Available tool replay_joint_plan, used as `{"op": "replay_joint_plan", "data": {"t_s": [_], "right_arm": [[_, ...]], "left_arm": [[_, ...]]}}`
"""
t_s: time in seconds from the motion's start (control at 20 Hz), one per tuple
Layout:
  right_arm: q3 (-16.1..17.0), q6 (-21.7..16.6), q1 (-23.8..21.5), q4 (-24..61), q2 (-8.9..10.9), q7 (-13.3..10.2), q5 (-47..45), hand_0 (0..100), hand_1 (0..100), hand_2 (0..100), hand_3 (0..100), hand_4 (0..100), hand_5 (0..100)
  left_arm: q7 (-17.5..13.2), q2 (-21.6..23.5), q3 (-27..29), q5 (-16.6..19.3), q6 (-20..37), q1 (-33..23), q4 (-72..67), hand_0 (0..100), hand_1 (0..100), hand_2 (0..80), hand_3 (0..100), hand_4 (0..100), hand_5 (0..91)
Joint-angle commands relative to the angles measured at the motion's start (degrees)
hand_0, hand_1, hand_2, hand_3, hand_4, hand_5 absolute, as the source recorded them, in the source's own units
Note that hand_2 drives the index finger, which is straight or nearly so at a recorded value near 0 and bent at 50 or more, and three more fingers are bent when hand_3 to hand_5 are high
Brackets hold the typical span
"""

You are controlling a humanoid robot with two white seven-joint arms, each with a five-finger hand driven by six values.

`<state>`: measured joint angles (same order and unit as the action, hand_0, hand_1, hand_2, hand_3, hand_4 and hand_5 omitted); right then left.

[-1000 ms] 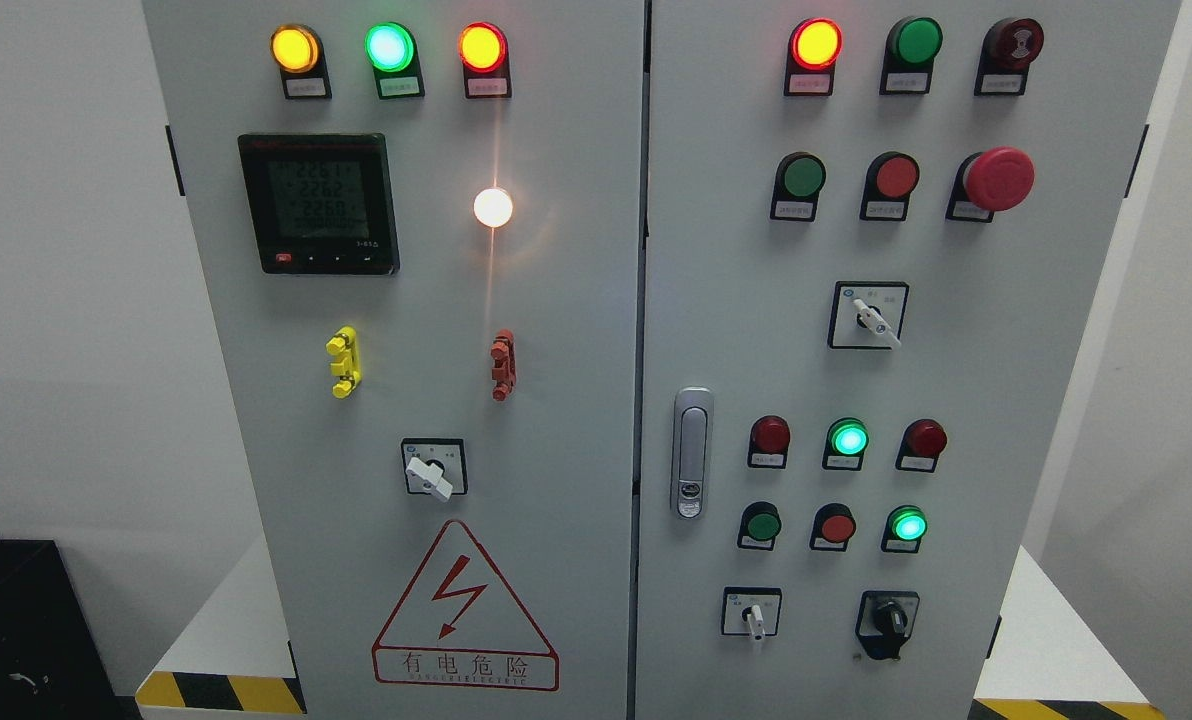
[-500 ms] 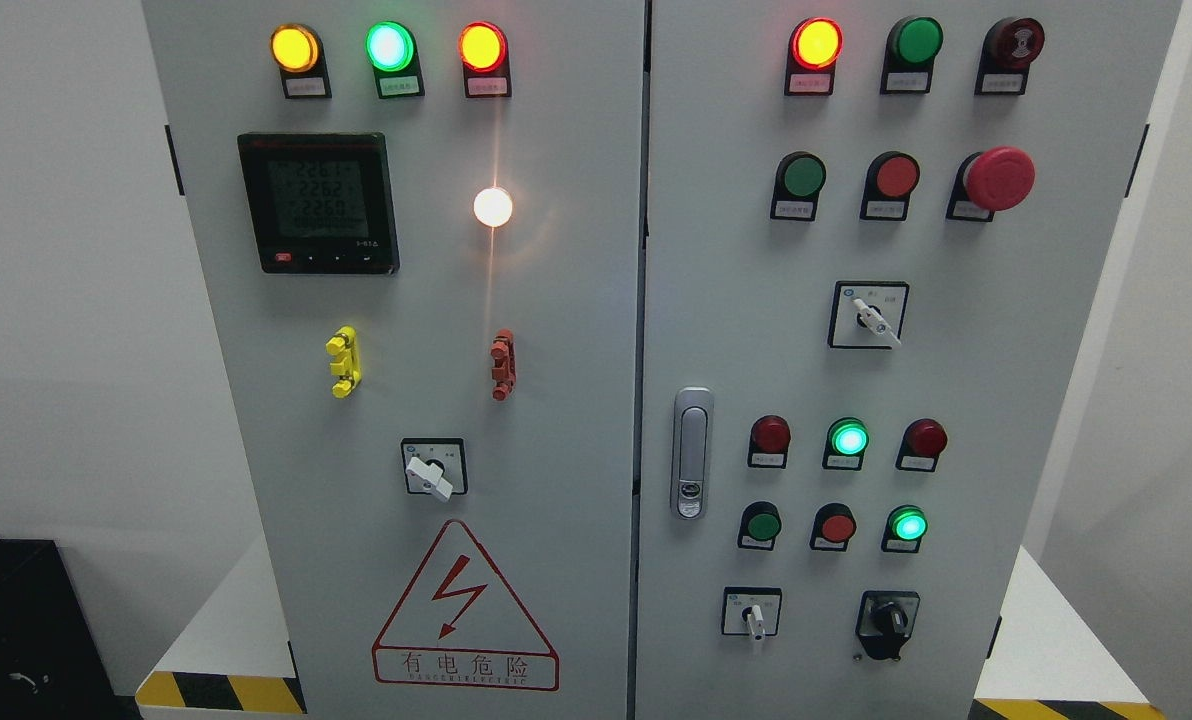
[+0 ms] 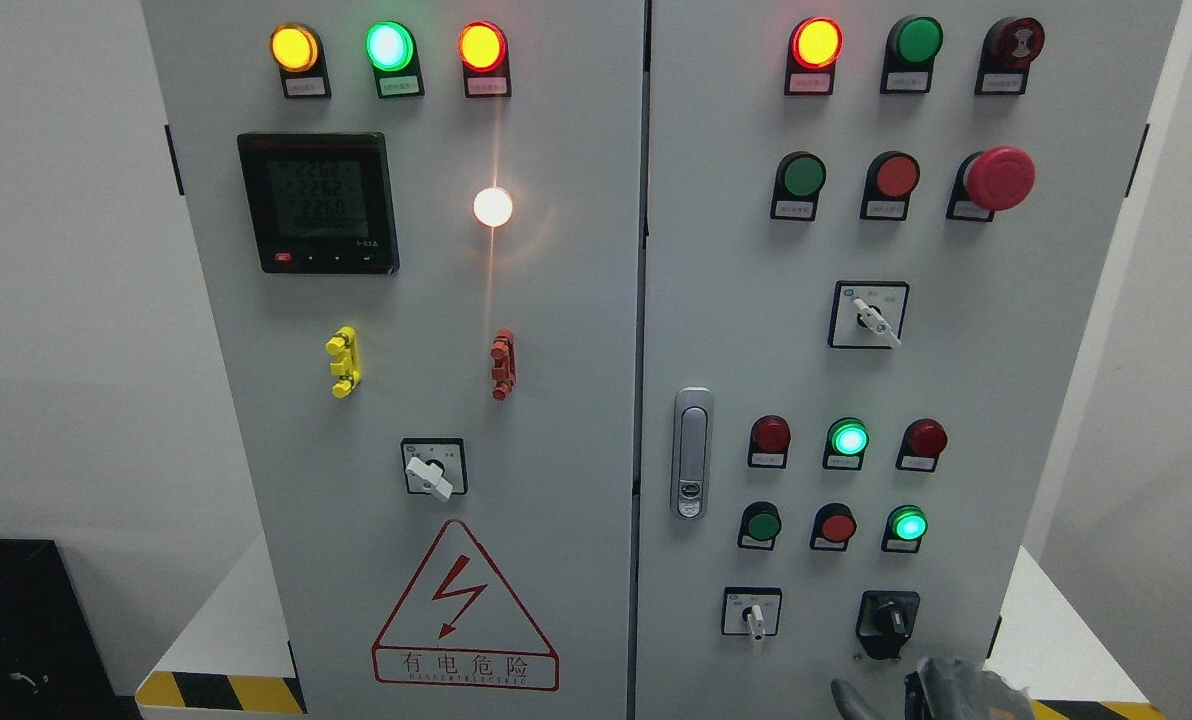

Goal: Flip black knob to close circuit
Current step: 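Reach the right hand up to the black rotary knob at the bottom, then grip the black knob with the right hand and twist it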

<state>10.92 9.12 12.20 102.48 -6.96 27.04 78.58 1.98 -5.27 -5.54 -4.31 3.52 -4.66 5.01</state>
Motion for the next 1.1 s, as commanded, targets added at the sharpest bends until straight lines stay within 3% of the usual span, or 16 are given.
{"op": "replay_joint_plan", "data": {"t_s": [0.0, 1.05], "right_arm": [[1.1, 0.1, 1.8, -1.9, -0.07, -0.2, 1.7, 0, 0, 92, 100, 95, 98], [4.0, 0.4, 4.0, -5.4, 0.28, -2.3, 2.5, 0, 0, 91, 100, 95, 97]], "left_arm": [[0.0, 0.0, 0.0, 0.0, 0.0, 0.0, 0.0, 12, 56, 0.0, 0, 0, 0.0], [0.0, 0.0, 0.0, 0.0, 0.0, 0.0, 0.0, 12, 56, 0.0, 0, 0, 0.0]]}}
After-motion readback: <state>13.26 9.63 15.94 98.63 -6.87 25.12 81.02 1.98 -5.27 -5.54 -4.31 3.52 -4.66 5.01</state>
